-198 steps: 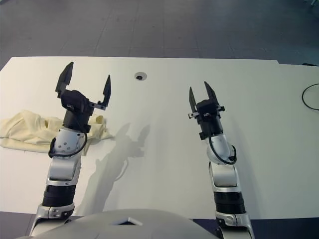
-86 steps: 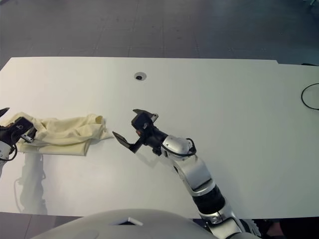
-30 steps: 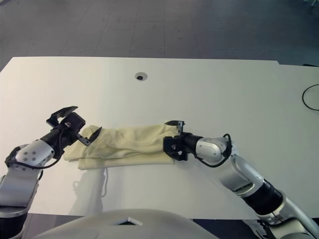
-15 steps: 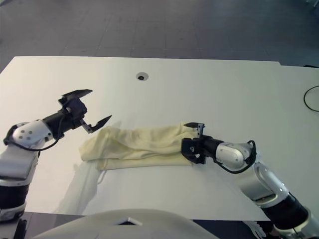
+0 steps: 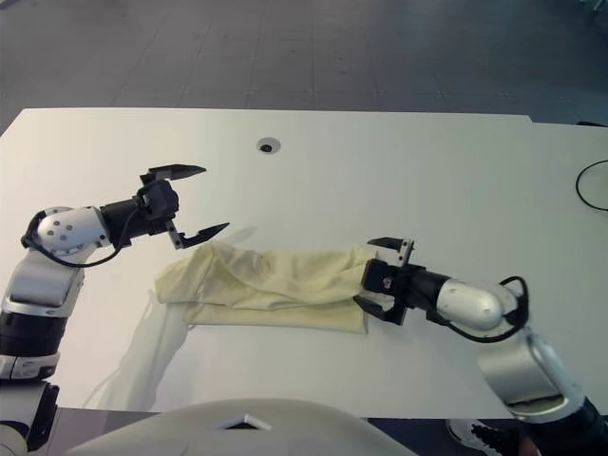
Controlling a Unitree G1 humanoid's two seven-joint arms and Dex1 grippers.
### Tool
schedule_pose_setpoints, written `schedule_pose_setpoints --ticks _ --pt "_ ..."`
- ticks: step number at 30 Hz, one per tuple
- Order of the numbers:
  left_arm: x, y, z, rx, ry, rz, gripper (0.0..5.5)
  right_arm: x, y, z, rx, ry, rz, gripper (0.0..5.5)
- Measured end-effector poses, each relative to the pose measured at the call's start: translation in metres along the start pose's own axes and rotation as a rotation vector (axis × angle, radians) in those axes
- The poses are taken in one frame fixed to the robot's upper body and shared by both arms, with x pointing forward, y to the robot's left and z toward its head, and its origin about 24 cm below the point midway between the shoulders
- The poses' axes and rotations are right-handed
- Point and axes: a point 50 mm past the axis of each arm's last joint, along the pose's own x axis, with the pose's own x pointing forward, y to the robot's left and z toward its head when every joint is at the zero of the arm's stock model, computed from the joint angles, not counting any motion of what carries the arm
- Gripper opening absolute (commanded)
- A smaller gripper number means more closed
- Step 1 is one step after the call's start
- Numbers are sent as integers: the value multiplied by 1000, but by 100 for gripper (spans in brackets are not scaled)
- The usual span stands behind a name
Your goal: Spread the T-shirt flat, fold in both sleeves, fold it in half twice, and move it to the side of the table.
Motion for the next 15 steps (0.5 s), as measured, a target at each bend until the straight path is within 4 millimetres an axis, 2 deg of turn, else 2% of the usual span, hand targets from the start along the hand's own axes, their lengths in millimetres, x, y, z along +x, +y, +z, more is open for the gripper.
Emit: schedule_pose_setpoints --ticks 3,7,11,14,15 --pt "5 -1 3 -41 -62 -100 540 -11 -4 3 69 -51 35 537" --pt "18 -11 0 -91 -86 -217 540 -11 -7 7 128 -131 138 537" --pt "23 -16 -7 -124 -67 -282 540 -3 -15 9 146 -199 239 537" --pt "25 -16 -14 -137 -39 -316 540 12 -20 9 169 -237 284 537" --pt "25 -16 -17 -138 -23 -317 521 19 -21 10 182 -247 297 540"
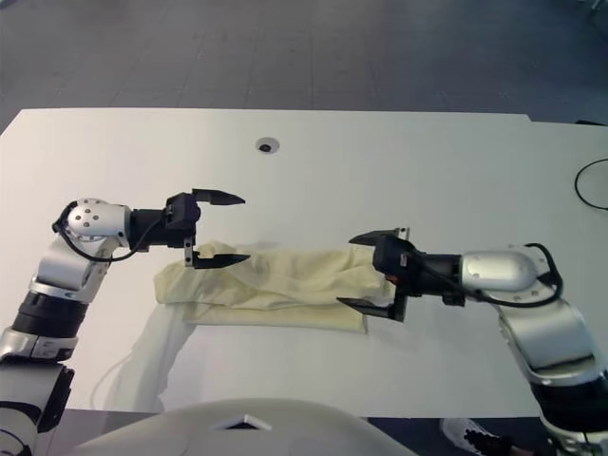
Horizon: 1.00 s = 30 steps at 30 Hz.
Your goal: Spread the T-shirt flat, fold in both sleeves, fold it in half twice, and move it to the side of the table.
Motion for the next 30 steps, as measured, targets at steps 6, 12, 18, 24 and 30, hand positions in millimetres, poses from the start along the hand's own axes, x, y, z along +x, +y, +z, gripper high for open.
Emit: schedule_pose_setpoints --ticks 6,12,18,24,30 --pt "2 3 -16 -28 49 -30 430 23 -4 -7 75 8 81 447" --pt "8 3 -20 -55 34 -59 473 28 -2 -14 104 37 108 361" --pt "8 3 -20 -50 34 -61 540 21 2 -20 122 84 115 261" --pt "8 2 -20 -48 32 -64 540 15 5 -29 143 131 110 156" --pt "8 -1 -21 -52 32 -65 540 16 4 -34 151 160 106 67"
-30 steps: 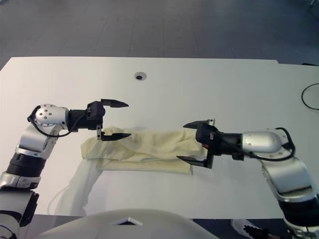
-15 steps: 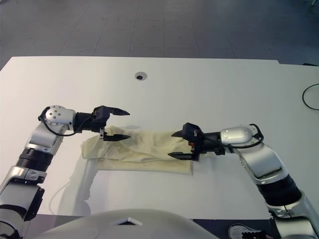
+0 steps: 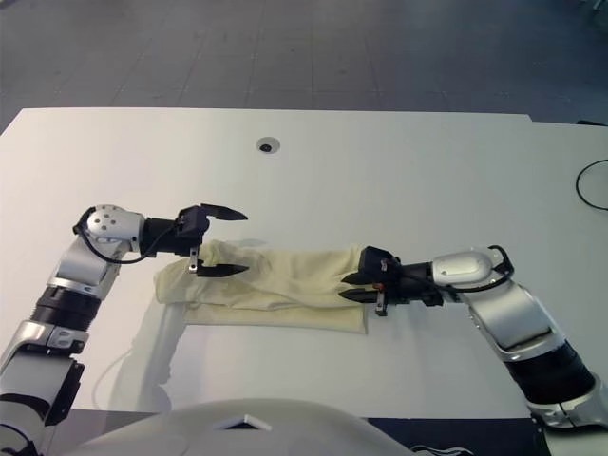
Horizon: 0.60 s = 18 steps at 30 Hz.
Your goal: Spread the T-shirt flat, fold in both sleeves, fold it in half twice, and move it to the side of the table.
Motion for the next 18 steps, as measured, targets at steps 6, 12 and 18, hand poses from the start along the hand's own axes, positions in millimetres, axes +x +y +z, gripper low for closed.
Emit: schedule_pose_setpoints --ticks 6,12,18 --pt "0 0 2 9 -5 2 540 7 -3 -1 19 -5 2 3" --pt "-3 0 8 25 -20 9 540 1 -6 4 22 -38 -19 3" --pt "-20 -5 21 50 -25 2 540 -17 8 19 -5 -139 11 3"
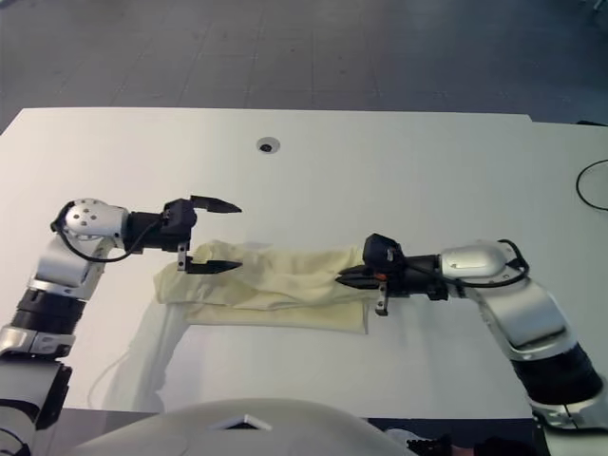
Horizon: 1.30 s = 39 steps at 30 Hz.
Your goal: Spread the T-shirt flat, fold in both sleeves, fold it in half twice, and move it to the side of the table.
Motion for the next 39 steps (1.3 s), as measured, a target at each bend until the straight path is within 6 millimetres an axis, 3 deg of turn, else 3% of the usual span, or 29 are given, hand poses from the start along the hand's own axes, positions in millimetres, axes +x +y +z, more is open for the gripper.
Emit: schedule_pose_setpoints --ticks 5,12,21,23,31,39 --pt "-8 -11 4 0 22 -52 540 -7 35 -1 -92 -10 162 3" --pt "-1 -20 13 17 24 -127 540 -1 55 -20 -191 92 259 3" --pt "24 -32 9 29 49 -236 540 1 51 -37 -244 211 233 3" --pt "37 -32 8 35 44 -261 540 4 54 -40 -255 223 251 3" --pt "76 -8 19 123 20 -290 540 7 53 -43 -273 245 231 3" --pt "77 -1 9 82 55 -317 399 9 50 -43 -285 252 225 0"
